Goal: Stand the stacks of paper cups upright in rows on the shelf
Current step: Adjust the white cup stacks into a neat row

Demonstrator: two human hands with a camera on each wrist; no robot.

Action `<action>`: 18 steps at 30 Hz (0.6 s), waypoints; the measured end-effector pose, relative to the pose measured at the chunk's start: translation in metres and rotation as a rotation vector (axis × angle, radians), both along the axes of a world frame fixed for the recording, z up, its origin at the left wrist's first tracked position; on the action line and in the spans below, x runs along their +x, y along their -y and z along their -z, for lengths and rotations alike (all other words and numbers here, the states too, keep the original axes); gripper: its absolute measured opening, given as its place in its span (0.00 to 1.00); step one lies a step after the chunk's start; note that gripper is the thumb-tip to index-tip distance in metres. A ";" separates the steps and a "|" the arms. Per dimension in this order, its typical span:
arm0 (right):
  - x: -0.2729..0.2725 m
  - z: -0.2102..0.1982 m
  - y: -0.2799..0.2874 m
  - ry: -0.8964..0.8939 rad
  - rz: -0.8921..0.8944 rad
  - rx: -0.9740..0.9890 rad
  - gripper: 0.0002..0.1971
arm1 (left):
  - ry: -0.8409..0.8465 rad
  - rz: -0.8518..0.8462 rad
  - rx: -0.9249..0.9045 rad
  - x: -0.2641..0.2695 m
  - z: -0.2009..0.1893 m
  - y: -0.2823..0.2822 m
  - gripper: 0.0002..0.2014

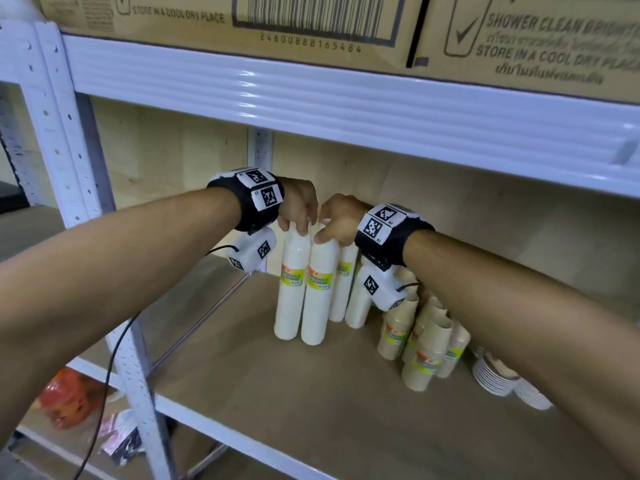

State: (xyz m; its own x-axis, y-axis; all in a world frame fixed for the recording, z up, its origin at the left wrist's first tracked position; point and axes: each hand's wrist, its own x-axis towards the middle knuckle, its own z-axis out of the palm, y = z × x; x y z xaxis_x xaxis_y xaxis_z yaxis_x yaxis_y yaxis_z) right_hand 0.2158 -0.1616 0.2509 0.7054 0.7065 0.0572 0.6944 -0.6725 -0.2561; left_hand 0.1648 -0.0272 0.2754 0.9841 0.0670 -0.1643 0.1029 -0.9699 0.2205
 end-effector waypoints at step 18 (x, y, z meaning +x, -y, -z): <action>0.009 -0.004 0.079 -0.012 0.191 -0.023 0.14 | 0.057 0.157 0.016 0.034 0.004 0.070 0.16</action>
State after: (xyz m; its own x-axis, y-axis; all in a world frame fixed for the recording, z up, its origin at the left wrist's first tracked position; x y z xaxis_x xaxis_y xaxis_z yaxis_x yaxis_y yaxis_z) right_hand 0.2244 -0.2405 0.2545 0.8271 0.5611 0.0337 0.5509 -0.7972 -0.2468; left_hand 0.1983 -0.0975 0.2711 0.9903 -0.0866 -0.1082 -0.0628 -0.9764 0.2066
